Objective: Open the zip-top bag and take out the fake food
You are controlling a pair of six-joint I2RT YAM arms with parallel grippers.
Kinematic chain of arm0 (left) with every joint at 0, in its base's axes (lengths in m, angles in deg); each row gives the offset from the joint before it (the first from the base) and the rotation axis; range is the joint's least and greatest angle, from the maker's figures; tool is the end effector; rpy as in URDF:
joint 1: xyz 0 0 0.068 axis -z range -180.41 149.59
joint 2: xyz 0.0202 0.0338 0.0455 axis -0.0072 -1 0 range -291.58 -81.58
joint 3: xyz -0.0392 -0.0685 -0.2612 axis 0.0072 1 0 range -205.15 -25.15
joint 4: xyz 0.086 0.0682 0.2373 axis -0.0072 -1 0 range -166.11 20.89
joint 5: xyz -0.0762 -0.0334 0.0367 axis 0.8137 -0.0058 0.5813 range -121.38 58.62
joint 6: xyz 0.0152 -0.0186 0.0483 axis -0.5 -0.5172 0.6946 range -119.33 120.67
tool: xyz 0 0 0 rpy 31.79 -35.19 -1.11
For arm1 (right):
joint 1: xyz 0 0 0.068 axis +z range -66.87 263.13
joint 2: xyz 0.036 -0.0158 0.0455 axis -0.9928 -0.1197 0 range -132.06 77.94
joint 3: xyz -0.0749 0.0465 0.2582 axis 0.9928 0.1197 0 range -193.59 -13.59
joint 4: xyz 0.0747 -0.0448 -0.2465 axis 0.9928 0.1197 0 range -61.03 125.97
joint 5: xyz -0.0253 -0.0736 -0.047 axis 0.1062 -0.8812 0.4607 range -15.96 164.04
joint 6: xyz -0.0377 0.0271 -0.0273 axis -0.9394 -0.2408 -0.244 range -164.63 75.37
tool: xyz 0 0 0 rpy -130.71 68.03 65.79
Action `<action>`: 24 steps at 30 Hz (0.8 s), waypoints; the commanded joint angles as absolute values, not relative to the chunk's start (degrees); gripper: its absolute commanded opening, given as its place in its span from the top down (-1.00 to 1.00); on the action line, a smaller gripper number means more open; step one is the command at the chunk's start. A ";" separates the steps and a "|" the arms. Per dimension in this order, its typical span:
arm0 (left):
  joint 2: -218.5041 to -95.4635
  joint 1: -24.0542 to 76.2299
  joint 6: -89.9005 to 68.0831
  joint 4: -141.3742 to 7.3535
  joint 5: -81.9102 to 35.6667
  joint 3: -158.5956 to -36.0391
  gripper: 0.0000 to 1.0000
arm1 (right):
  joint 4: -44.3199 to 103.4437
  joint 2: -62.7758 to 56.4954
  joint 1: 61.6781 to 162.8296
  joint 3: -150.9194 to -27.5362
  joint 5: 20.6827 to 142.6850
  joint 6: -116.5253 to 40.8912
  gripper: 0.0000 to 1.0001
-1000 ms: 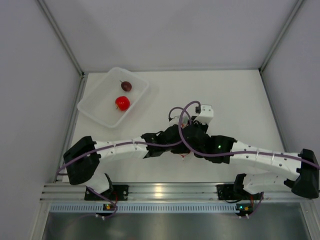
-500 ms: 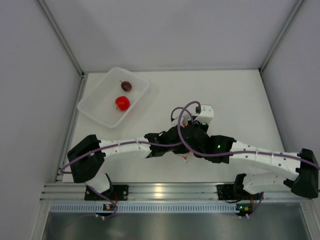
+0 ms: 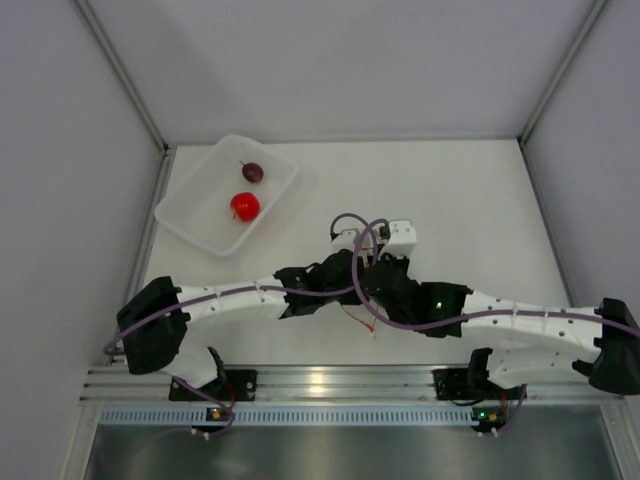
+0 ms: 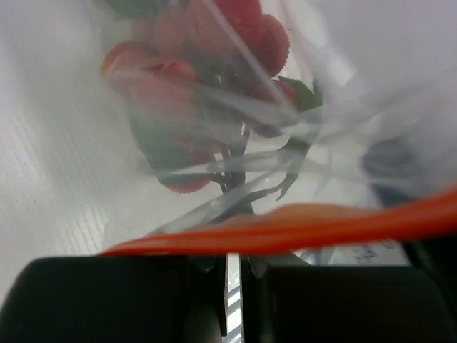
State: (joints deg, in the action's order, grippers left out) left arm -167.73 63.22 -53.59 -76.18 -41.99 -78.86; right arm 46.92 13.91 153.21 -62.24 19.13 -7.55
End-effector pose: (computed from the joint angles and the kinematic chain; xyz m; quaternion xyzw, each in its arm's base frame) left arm 0.1504 -0.2885 0.2268 0.0343 0.9008 -0.3207 0.2907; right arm 0.1076 0.2114 0.2919 -0.0120 0.8111 0.0980 0.5766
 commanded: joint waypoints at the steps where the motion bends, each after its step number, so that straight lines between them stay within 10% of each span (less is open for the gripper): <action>1: -162.89 62.61 -52.24 -73.77 -43.16 -78.85 1.00 | 42.94 12.82 155.28 -62.02 18.50 -8.95 1.00; 24: -145.92 62.61 -47.32 -73.33 -35.16 -69.71 1.00 | 38.98 9.21 151.60 -61.41 17.70 -17.56 1.00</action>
